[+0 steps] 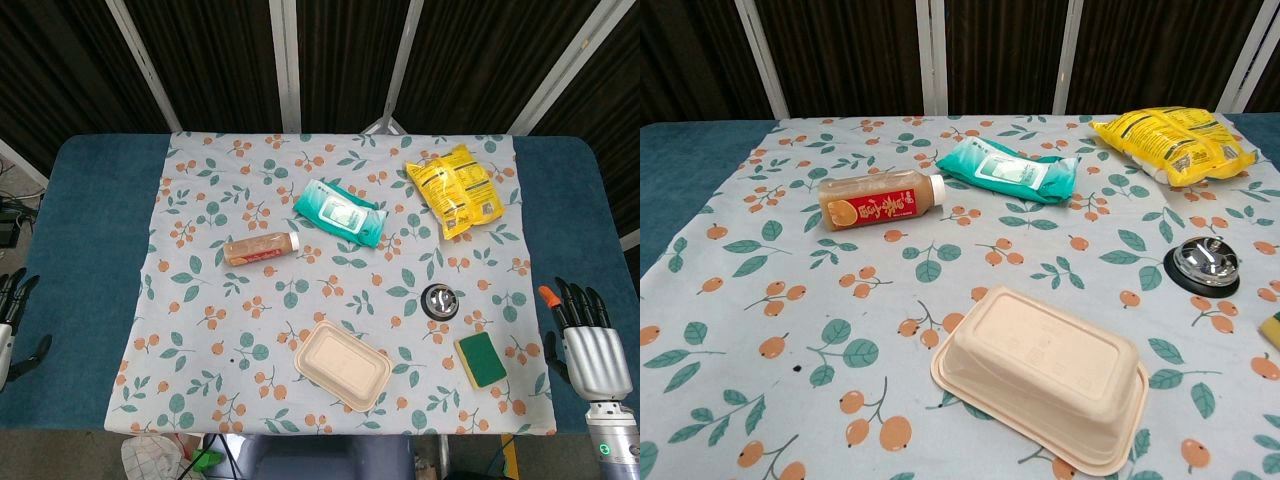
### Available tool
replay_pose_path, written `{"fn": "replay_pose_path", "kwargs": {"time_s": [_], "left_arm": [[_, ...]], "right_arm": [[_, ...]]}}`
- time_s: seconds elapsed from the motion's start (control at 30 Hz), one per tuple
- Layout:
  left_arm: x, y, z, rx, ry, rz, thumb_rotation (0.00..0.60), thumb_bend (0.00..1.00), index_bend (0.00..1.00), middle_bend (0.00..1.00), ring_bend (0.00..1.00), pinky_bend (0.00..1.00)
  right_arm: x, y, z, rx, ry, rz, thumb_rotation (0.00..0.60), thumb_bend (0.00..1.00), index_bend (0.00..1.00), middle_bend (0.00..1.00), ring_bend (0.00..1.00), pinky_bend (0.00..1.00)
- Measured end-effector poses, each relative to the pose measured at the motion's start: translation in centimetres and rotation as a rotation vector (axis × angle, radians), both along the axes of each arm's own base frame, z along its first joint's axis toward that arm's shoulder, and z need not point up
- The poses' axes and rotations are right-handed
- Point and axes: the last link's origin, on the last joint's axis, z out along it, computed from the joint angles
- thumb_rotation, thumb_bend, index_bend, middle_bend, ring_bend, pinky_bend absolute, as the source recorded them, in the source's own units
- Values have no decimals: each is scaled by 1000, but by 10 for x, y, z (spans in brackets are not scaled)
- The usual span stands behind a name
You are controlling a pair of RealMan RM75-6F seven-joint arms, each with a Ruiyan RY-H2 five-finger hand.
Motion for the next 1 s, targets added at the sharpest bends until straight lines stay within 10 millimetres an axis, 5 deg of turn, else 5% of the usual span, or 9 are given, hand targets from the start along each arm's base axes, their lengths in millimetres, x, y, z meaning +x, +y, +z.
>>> {"fn": "replay_pose_path", "kwargs": {"time_s": [1.0], "left_arm": [[4,-5,-5,-9,14,12,600,467,28,0,0,73]], "right_arm": [[5,-5,-18,77,-26,42,600,685,110,0,0,0]]}}
